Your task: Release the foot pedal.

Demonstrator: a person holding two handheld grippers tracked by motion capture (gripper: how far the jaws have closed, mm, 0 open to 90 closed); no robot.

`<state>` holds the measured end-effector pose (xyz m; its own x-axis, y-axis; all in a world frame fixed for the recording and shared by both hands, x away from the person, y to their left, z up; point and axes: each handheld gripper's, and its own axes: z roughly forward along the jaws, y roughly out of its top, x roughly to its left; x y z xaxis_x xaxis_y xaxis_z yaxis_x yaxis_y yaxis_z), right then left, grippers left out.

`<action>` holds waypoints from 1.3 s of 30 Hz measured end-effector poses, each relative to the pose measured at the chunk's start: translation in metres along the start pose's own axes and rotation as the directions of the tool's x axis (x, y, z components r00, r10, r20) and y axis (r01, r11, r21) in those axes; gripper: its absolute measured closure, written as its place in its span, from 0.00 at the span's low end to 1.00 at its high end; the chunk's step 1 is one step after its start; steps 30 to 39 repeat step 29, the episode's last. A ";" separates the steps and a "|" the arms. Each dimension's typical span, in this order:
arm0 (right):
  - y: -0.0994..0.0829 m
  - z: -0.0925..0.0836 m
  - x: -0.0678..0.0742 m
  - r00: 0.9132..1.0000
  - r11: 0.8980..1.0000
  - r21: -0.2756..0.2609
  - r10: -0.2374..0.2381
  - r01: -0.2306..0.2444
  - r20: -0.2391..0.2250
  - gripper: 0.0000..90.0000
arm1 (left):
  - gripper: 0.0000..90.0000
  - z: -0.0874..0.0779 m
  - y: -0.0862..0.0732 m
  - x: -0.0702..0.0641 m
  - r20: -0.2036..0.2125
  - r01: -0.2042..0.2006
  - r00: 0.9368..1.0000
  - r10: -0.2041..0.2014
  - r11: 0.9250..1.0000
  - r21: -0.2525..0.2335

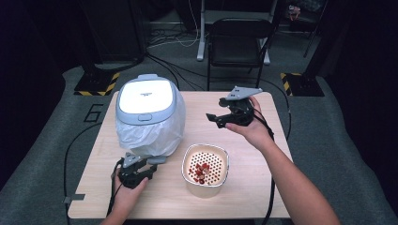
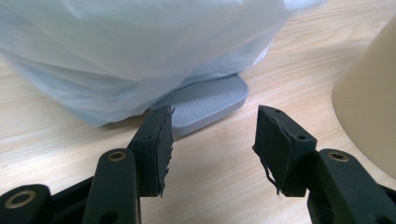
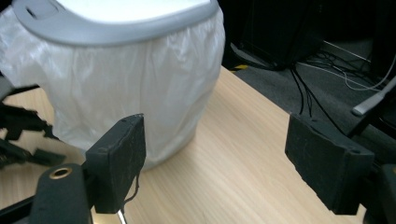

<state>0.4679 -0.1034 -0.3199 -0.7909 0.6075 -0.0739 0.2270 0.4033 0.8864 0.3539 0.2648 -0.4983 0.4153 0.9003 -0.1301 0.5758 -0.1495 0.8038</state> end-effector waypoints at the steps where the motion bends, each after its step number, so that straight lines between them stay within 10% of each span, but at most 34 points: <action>1: -0.006 -0.003 0.000 1.000 1.000 -0.001 0.005 -0.005 0.011 0.23 | 0.51 -0.002 -0.001 0.003 -0.009 -0.009 1.000 0.009 1.000 -0.006; 10: -0.063 -0.020 -0.009 0.993 0.996 0.041 0.079 -0.083 0.083 0.25 | 0.50 -0.014 -0.006 0.029 -0.090 0.042 0.995 -0.043 0.999 -0.016; 29: -0.167 -0.030 -0.003 0.958 0.976 0.085 0.179 -0.202 0.224 0.25 | 0.44 -0.006 -0.020 0.073 -0.261 0.108 0.961 -0.095 0.994 0.035; 39: -0.167 -0.030 -0.003 0.958 0.976 0.085 0.179 -0.202 0.224 0.25 | 0.44 -0.006 -0.020 0.073 -0.261 0.108 0.961 -0.095 0.994 0.035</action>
